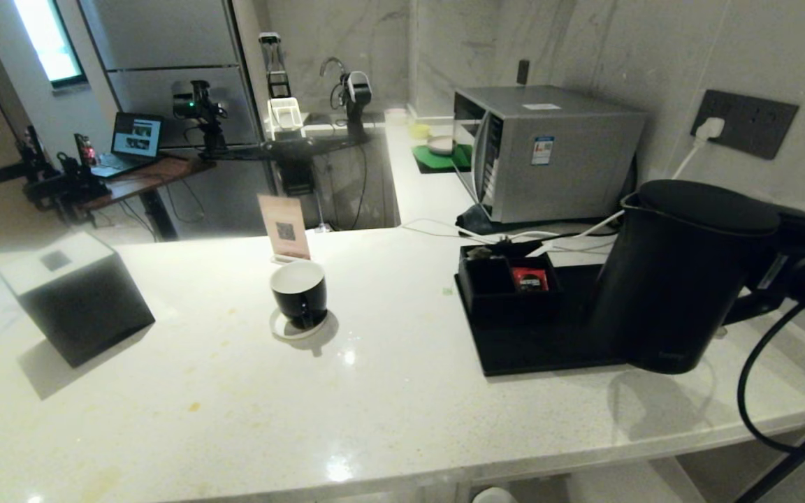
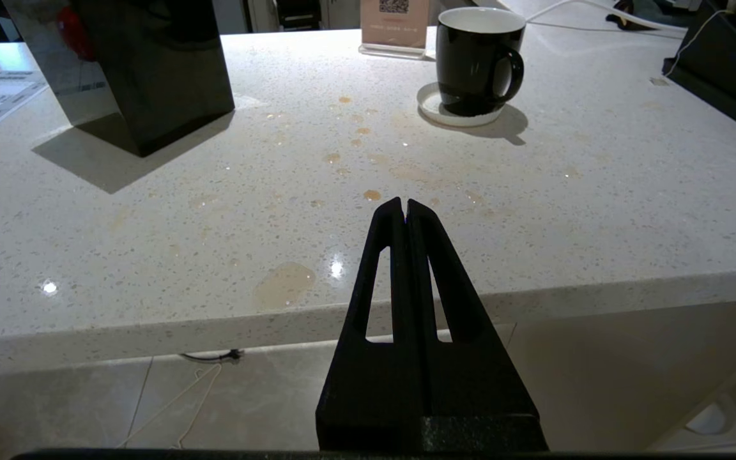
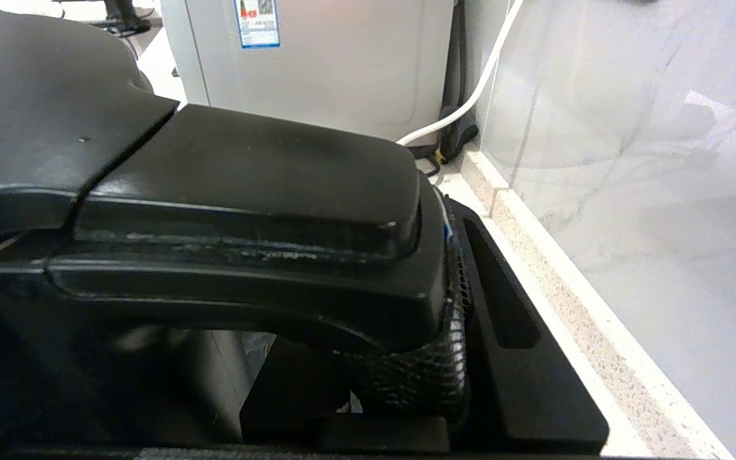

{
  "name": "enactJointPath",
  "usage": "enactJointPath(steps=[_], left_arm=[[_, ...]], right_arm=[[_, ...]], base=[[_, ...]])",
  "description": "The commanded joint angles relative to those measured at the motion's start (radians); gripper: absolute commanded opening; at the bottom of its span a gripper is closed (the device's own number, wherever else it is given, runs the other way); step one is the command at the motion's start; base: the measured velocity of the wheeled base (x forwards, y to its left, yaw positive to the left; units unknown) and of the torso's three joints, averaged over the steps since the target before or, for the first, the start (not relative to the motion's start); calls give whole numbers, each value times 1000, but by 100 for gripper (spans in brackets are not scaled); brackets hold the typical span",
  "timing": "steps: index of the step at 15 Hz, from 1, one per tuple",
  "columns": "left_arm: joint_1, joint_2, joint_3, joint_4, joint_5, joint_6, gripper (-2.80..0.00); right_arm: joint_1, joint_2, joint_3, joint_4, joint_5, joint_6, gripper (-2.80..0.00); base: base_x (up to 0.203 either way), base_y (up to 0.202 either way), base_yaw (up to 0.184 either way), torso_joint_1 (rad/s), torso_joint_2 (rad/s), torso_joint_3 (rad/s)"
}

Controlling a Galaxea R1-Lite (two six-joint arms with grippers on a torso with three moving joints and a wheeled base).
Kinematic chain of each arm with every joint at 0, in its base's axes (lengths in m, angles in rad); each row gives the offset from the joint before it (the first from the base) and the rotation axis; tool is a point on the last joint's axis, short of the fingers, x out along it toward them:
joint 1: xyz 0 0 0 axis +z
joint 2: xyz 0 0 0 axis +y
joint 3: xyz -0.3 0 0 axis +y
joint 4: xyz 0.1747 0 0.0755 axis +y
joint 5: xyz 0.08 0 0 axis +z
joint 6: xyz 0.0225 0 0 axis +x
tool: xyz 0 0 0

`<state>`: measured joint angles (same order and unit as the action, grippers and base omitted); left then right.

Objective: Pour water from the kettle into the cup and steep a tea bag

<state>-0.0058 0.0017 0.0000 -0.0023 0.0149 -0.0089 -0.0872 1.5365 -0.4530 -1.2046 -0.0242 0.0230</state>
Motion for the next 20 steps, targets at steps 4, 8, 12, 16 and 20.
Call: enactJointPath(steps=[4, 8, 12, 16, 20], left_arm=[[0, 1, 0, -1, 0, 0, -280], [0, 1, 0, -1, 0, 0, -280], [0, 1, 0, -2, 0, 0, -280], [0, 1, 0, -1, 0, 0, -280], [0, 1, 0, -2, 0, 0, -280]], right_arm=[[-1, -12, -1, -6, 0, 0, -280], [1, -12, -1, -6, 3, 0, -280], [1, -33, 8, 8, 4, 3, -280], [1, -58, 26, 11, 4, 4, -280], [1, -94, 80, 10, 7, 6, -280]], base=[[0, 0, 0, 0, 0, 0], [0, 0, 0, 0, 0, 0], [0, 0, 0, 0, 0, 0], [0, 0, 0, 0, 0, 0], [0, 0, 0, 0, 0, 0]])
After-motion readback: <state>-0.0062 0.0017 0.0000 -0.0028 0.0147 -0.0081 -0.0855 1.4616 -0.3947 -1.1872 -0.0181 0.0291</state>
